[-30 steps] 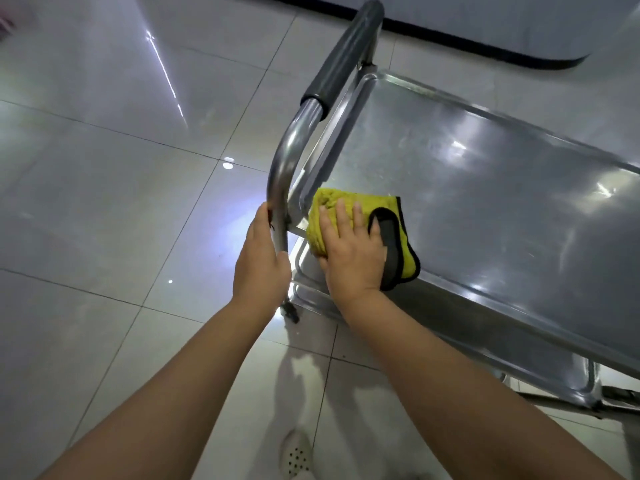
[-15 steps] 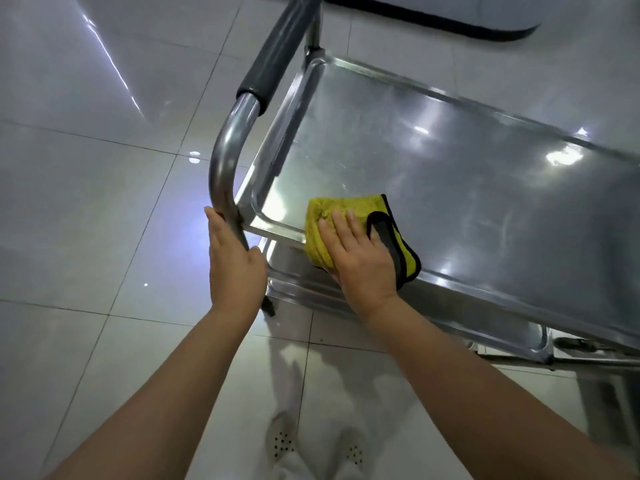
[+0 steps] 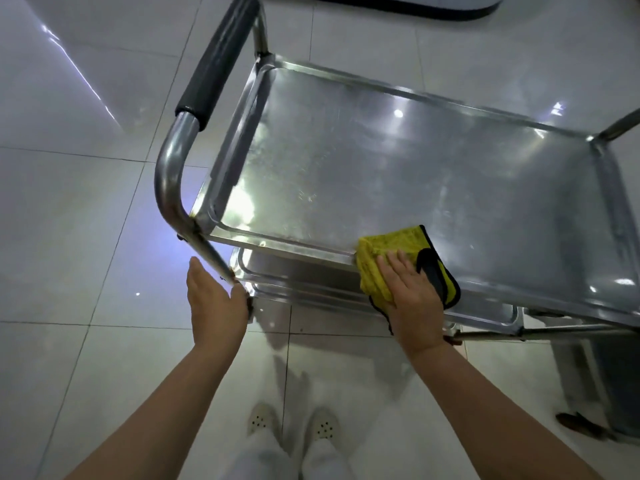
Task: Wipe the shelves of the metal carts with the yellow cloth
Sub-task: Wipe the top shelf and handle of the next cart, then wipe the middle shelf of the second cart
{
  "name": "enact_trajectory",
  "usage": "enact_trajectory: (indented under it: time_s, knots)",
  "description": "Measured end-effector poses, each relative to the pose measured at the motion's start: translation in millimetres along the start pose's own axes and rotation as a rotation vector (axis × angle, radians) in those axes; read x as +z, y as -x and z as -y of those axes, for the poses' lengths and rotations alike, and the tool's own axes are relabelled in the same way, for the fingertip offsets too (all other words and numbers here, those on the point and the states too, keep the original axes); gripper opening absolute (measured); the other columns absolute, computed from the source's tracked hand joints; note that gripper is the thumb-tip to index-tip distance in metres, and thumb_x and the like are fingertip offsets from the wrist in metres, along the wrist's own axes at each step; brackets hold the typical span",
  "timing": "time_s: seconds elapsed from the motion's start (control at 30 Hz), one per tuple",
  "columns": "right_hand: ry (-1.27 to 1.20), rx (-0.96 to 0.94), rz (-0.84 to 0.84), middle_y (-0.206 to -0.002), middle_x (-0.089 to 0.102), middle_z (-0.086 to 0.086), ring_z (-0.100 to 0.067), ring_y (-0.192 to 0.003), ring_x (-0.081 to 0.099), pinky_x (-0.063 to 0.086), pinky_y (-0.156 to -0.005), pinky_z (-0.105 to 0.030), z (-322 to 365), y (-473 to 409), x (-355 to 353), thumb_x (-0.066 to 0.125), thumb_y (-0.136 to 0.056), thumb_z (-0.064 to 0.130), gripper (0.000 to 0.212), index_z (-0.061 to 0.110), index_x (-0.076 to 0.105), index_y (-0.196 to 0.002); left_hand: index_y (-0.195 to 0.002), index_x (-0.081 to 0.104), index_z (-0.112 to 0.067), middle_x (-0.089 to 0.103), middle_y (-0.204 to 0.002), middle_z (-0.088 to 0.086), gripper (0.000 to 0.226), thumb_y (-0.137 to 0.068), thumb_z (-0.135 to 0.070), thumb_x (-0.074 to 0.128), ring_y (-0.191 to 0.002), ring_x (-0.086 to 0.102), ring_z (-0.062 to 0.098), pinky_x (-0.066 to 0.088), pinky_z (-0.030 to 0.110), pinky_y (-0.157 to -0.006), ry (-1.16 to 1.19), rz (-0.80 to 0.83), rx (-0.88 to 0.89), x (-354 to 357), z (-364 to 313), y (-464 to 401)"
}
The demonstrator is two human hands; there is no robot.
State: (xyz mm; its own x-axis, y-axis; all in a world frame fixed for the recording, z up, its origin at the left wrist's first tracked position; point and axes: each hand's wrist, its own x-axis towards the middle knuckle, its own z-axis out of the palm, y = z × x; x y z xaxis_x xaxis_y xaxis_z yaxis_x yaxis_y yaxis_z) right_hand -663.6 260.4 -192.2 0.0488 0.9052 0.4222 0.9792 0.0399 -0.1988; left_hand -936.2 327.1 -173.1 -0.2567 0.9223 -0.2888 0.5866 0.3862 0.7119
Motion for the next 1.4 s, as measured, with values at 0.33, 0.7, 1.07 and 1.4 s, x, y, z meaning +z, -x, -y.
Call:
enact_trajectory:
  time_s: [0.33,0.7,1.07,1.4]
  knots:
    - [-0.271,0.17,0.04,-0.13,0.06,-0.01,-0.018,-0.122,0.055,0.043,-0.105,-0.034,57.1,54.1,16.7,0.066,-0.086,0.017,0.043,0.006,0.06,-0.127,-0.141,0.037,-0.005,0.044,-0.139,0.011,0.049,-0.093,-0.005,0.049,-0.128,0.038,0.024,0.031,0.027,-0.091,-0.244,0.33,0.153,7.9,18.7,-25.0]
    - [-0.532,0.827,0.497,-0.115,0.062,-0.009,-0.024,-0.105,0.059,0.042,-0.081,-0.027,99.3,0.1,165.7,0.054,-0.094,0.008,0.03,0.009,0.059,-0.124,-0.102,0.066,-0.004,0.065,-0.106,0.009,0.031,-0.077,0.003,0.048,-0.095,0.062,0.032,0.051,0.035,-0.069,-0.601,0.505,0.598,37.7,109.3,-118.0]
    - [-0.034,-0.187,0.724,-0.161,0.013,0.003,-0.02,-0.148,0.009,0.023,-0.107,-0.042,95.6,-15.8,328.3,0.035,-0.098,0.049,0.058,0.035,0.019,-0.152,-0.097,0.069,-0.003,0.068,-0.092,0.013,0.052,-0.047,0.007,0.077,-0.07,0.066,0.033,0.054,0.034,-0.046,-0.698,0.346,1.012,101.6,187.9,-163.6]
    - [-0.174,-0.267,0.604,-0.16,0.015,0.004,-0.02,-0.148,0.0,0.007,-0.118,-0.047,47.6,-59.3,356.2,0.031,-0.084,0.054,0.069,0.029,0.032,-0.148,-0.09,0.069,-0.002,0.066,-0.087,0.012,0.038,-0.055,0.01,0.074,-0.073,0.065,0.027,0.055,0.032,-0.052,-0.573,-0.024,1.305,149.0,224.0,-194.4]
